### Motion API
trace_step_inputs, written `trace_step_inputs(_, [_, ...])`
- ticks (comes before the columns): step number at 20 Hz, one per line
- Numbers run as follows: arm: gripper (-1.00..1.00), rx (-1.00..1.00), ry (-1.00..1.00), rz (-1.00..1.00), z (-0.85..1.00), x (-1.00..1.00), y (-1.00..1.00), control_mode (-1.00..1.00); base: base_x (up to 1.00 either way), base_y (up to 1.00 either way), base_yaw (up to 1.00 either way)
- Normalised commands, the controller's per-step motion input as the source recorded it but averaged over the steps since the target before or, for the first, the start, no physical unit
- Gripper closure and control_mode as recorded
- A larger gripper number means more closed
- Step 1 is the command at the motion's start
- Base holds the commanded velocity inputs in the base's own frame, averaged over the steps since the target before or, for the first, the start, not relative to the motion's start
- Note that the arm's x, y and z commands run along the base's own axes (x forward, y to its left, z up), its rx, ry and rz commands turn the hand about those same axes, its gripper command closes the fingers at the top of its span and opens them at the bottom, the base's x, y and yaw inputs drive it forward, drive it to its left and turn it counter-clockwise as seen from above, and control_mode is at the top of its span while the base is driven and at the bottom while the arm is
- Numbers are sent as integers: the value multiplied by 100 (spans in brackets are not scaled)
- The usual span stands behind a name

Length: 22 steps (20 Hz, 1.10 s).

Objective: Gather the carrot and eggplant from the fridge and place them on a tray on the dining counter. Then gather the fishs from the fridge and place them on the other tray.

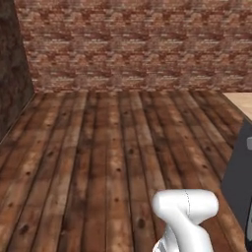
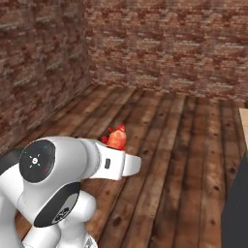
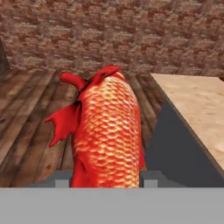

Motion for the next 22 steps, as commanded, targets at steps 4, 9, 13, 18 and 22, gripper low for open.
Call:
trace_step_inputs(4, [100, 0, 0, 0, 0, 0, 0, 100, 100, -6, -15])
trace_step_inputs(9, [100, 0, 0, 0, 0, 0, 0, 100, 100, -4, -17])
trace_step_inputs(13, [100, 0, 0, 0, 0, 0, 0, 100, 100, -4, -17])
trace_step_inputs(18, [100, 0, 0, 0, 0, 0, 0, 100, 100, -4, -17])
trace_step_inputs(22, [100, 0, 0, 0, 0, 0, 0, 100, 100, -4, -17])
